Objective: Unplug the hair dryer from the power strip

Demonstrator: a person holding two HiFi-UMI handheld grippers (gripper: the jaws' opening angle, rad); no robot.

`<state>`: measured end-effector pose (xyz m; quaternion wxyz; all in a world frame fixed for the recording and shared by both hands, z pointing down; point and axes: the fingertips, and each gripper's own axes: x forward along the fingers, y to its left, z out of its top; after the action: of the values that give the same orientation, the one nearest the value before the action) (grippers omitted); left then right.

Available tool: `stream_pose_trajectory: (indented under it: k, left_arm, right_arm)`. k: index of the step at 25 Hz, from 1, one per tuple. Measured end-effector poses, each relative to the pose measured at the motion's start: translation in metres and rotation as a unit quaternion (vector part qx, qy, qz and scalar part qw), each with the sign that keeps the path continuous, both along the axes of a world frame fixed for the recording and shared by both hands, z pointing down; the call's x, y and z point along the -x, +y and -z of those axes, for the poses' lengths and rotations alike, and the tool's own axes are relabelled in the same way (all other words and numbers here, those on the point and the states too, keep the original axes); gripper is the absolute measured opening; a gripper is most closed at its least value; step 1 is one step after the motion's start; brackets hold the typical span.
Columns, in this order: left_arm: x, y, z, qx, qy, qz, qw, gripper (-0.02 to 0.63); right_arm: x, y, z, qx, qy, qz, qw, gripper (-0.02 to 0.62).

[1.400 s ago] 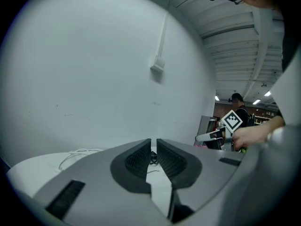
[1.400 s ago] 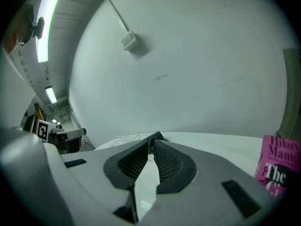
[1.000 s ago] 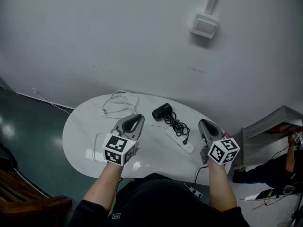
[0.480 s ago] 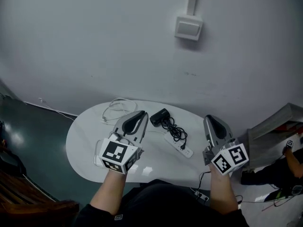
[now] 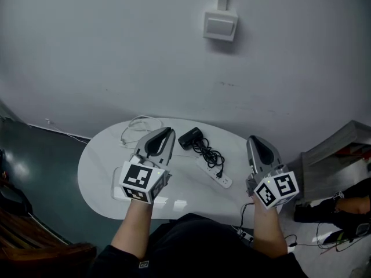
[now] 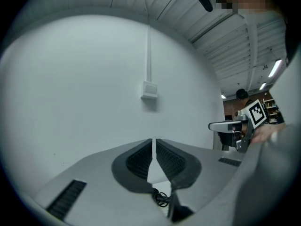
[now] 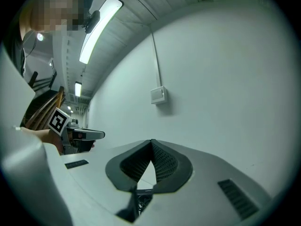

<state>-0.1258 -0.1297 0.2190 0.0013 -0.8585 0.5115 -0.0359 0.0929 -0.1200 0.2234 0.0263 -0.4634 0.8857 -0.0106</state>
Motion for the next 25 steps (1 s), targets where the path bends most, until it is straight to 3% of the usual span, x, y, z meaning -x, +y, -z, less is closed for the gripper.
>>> stream_pose_trajectory:
  k: [5, 25]
  left_arm:
    - [-0.002, 0.007, -0.001, 0.002, 0.000, 0.001, 1.0000, 0.034]
    - [0.009, 0.039, -0.012, 0.015, -0.001, 0.002, 0.9999, 0.034]
  right_arm:
    - [0.009, 0.002, -0.003, 0.000, 0.014, 0.012, 1.000, 0.034]
    - [0.023, 0.024, -0.013, 0.020, -0.006, 0.023, 1.000, 0.034]
